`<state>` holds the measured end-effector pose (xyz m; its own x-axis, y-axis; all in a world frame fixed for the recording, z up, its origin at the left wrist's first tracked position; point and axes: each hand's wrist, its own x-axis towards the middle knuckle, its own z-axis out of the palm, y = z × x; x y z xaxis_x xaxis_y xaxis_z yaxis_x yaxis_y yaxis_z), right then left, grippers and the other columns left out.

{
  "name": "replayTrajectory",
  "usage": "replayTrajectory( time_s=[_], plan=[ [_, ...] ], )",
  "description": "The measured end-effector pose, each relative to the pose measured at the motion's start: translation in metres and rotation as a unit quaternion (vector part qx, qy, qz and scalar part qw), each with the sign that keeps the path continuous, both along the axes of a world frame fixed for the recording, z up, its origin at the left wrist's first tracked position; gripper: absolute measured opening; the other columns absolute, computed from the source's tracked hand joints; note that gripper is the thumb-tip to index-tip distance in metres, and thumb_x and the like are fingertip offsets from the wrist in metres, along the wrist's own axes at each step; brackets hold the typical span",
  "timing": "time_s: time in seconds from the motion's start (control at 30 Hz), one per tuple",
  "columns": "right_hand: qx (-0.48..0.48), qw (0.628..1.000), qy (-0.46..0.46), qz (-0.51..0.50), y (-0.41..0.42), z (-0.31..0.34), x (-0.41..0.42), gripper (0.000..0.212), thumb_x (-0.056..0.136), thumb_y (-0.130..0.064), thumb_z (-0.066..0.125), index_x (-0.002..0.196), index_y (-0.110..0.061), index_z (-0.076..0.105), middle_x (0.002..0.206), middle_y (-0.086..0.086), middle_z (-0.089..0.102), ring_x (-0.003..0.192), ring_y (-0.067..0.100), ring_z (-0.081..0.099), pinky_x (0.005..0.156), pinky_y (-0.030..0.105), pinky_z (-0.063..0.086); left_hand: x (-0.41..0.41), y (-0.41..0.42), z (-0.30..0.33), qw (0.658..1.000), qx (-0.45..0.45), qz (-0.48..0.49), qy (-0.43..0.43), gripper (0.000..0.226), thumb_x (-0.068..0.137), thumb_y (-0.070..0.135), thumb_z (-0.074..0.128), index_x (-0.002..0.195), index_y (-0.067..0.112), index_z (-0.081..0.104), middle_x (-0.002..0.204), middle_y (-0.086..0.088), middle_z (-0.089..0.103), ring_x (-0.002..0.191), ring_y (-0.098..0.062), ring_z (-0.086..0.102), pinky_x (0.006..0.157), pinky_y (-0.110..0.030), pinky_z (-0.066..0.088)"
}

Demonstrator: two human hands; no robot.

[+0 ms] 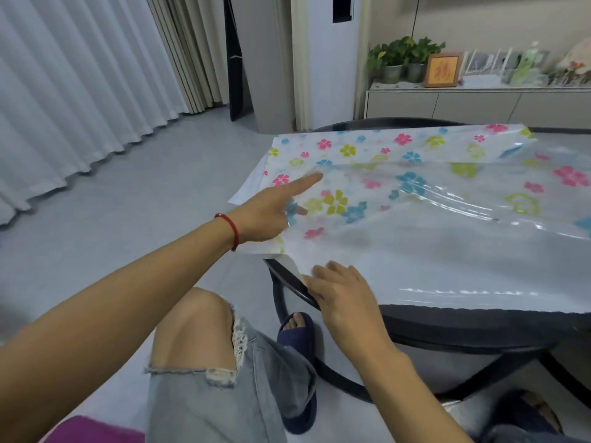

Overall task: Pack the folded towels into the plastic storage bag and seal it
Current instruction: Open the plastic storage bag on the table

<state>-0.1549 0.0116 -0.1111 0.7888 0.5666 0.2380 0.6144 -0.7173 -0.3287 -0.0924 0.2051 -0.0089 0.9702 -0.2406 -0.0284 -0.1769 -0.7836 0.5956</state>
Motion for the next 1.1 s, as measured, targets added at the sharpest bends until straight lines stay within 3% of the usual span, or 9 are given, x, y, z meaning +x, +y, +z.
replayTrajectory(
  time_s=[0.1, 0.2, 0.3, 0.43, 0.5, 0.6, 0.73, 0.97, 1.1],
  plan=[
    [0.020, 1.000, -0.002, -0.002, -0.011, -0.014, -0.011, 0.019, 0.093, -0.007, 0.063, 0.107, -0.018, 0.071, 0.116, 0.001, 0.066, 0.116, 0.032, 0.055, 0.099, 0.045, 0.040, 0.021, 0.015, 0.016, 0.999, -0.008, 0.037, -0.032, 0.106, 0.077, -0.025, 0.048, 0.149, 0.050, 0.027, 0.160, 0.016, 0.023, 0.119, -0.007, 0.060, 0.083, -0.017, 0.056],
    [-0.004, 1.000, 0.022, 0.010, -0.018, -0.015, -0.010, 0.024, 0.106, -0.023, 0.047, 0.118, -0.018, 0.068, 0.137, 0.000, 0.059, 0.133, 0.031, 0.046, 0.111, 0.049, 0.033, 0.034, 0.028, 0.025, 0.995, -0.003, 0.060, -0.078, 0.102, 0.078, -0.024, 0.049, 0.149, 0.046, 0.031, 0.158, 0.009, 0.031, 0.122, -0.013, 0.059, 0.089, -0.032, 0.058],
    [-0.008, 0.999, 0.020, 0.039, -0.022, -0.010, -0.007, 0.027, 0.108, -0.030, 0.042, 0.115, -0.021, 0.066, 0.134, -0.003, 0.056, 0.128, 0.026, 0.044, 0.109, 0.044, 0.034, 0.036, 0.028, 0.025, 0.993, 0.025, 0.057, -0.100, 0.098, 0.080, -0.023, 0.050, 0.151, 0.041, 0.028, 0.161, 0.007, 0.027, 0.126, -0.015, 0.056, 0.088, -0.026, 0.055],
    [0.074, 0.991, 0.110, -0.023, -0.047, -0.002, -0.007, 0.054, 0.106, -0.058, 0.028, 0.147, -0.036, 0.055, 0.160, -0.010, 0.045, 0.154, 0.015, 0.024, 0.127, 0.033, 0.012, 0.030, 0.011, 0.028, 0.986, 0.093, 0.039, -0.131, 0.078, 0.080, -0.011, 0.058, 0.144, 0.033, 0.046, 0.159, 0.001, 0.031, 0.132, -0.020, 0.049, 0.102, -0.033, 0.047],
    [0.066, 0.981, 0.086, -0.160, -0.074, 0.001, 0.010, 0.063, 0.103, -0.063, 0.016, 0.156, -0.039, 0.041, 0.167, -0.005, 0.035, 0.159, 0.022, 0.014, 0.127, 0.050, 0.008, 0.026, -0.006, 0.031, 0.981, 0.130, -0.006, -0.147, 0.070, 0.081, -0.004, 0.058, 0.141, 0.030, 0.050, 0.160, -0.001, 0.030, 0.141, -0.022, 0.037, 0.111, -0.033, 0.037],
    [-0.090, 0.932, 0.140, -0.322, -0.115, 0.002, 0.041, 0.068, 0.098, -0.072, 0.014, 0.161, -0.049, 0.011, 0.174, 0.005, 0.006, 0.157, 0.044, -0.004, 0.118, 0.075, 0.003, 0.022, -0.046, 0.032, 0.967, 0.160, -0.096, -0.174, 0.060, 0.083, 0.016, 0.067, 0.139, 0.031, 0.053, 0.159, -0.002, 0.032, 0.145, -0.021, 0.031, 0.116, -0.037, 0.031],
    [-0.148, 0.934, 0.162, -0.283, -0.134, -0.009, 0.066, 0.074, 0.090, -0.082, 0.016, 0.157, -0.052, 0.006, 0.173, 0.008, -0.005, 0.153, 0.053, -0.010, 0.111, 0.081, -0.004, 0.032, -0.111, 0.032, 0.938, 0.203, -0.172, -0.222, 0.065, 0.082, 0.037, 0.071, 0.143, 0.029, 0.049, 0.160, 0.003, 0.030, 0.141, -0.021, 0.038, 0.106, -0.041, 0.043],
    [-0.198, 0.953, 0.162, -0.161, -0.148, -0.003, 0.107, 0.076, 0.089, -0.084, 0.020, 0.157, -0.056, 0.000, 0.173, 0.001, -0.007, 0.155, 0.047, -0.014, 0.115, 0.078, -0.007, 0.072, -0.187, 0.036, 0.900, 0.295, -0.202, -0.249, 0.064, 0.083, 0.039, 0.067, 0.141, 0.022, 0.047, 0.162, 0.005, 0.024, 0.128, -0.030, 0.048, 0.087, -0.047, 0.054],
    [-0.145, 0.963, 0.132, -0.187, -0.184, 0.002, 0.092, 0.072, 0.095, -0.077, 0.015, 0.161, -0.049, 0.008, 0.174, 0.004, 0.004, 0.158, 0.041, -0.009, 0.121, 0.070, -0.003, 0.091, -0.203, 0.036, 0.918, 0.276, -0.159, -0.235, 0.064, 0.083, 0.033, 0.067, 0.141, 0.012, 0.048, 0.158, -0.002, 0.035, 0.131, -0.031, 0.047, 0.099, -0.046, 0.049]
  ],
)
